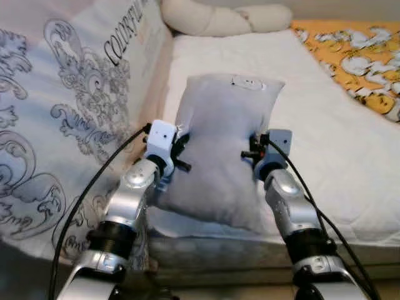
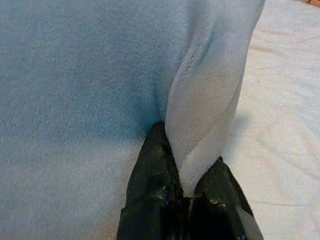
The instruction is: Clean up the room
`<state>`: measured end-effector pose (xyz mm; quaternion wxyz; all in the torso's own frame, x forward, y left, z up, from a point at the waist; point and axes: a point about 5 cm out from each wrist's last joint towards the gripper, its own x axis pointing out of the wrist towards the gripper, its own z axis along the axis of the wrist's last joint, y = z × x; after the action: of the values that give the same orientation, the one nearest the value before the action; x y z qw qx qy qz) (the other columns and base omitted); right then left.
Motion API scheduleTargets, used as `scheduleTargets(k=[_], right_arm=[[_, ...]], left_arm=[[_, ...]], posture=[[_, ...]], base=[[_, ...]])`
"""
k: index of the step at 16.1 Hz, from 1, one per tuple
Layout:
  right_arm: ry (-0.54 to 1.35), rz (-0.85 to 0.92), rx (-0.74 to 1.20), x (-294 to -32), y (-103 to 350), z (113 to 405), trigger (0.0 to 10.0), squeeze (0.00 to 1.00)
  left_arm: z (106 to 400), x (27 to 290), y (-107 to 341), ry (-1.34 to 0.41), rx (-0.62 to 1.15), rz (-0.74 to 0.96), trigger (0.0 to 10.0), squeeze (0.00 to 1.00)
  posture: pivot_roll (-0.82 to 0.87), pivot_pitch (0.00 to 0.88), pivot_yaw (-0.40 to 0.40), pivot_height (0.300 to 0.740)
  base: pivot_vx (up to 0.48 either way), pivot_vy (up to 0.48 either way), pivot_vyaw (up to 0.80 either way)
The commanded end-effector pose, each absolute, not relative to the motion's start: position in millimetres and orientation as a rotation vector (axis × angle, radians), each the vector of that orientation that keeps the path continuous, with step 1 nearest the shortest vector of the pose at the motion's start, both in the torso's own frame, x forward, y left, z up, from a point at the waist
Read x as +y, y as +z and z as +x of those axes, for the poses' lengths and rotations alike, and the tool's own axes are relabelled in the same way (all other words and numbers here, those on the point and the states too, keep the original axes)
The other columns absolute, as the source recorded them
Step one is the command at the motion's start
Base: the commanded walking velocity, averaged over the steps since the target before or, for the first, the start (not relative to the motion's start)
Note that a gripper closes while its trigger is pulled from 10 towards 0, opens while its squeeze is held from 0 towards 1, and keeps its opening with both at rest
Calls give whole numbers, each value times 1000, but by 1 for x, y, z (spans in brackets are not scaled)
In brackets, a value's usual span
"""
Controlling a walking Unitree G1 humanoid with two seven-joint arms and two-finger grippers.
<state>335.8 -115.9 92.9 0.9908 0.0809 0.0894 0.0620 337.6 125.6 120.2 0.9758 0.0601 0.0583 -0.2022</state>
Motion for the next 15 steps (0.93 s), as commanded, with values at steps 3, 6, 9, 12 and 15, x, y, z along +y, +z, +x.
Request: scheduleTargets(k=[3, 6, 9, 12, 15], right_arm=[[139, 153, 149, -111, 100, 338, 10000, 0], [139, 151, 149, -112, 101, 339, 10000, 0], [142, 148, 149, -112, 101, 339, 10000, 0], [149, 148, 148, -111, 102, 339, 10000, 0], [163, 132, 149, -109, 102, 340, 10000, 0]], left_arm=[[340, 134, 127, -374, 89, 121, 10000, 0], [341, 134, 127, -369, 90, 119, 10000, 0], [342, 135, 127, -366, 91, 114, 10000, 0], [342, 136, 127, -362, 89, 113, 10000, 0], [342, 137, 128, -359, 88, 113, 10000, 0]], posture=[[23, 0, 29, 740], [21, 0, 28, 740], [23, 0, 25, 740], [27, 0, 21, 740], [30, 0, 18, 740]], base=[[265, 0, 0], [274, 0, 0], [289, 0, 0], [294, 0, 0], [294, 0, 0]])
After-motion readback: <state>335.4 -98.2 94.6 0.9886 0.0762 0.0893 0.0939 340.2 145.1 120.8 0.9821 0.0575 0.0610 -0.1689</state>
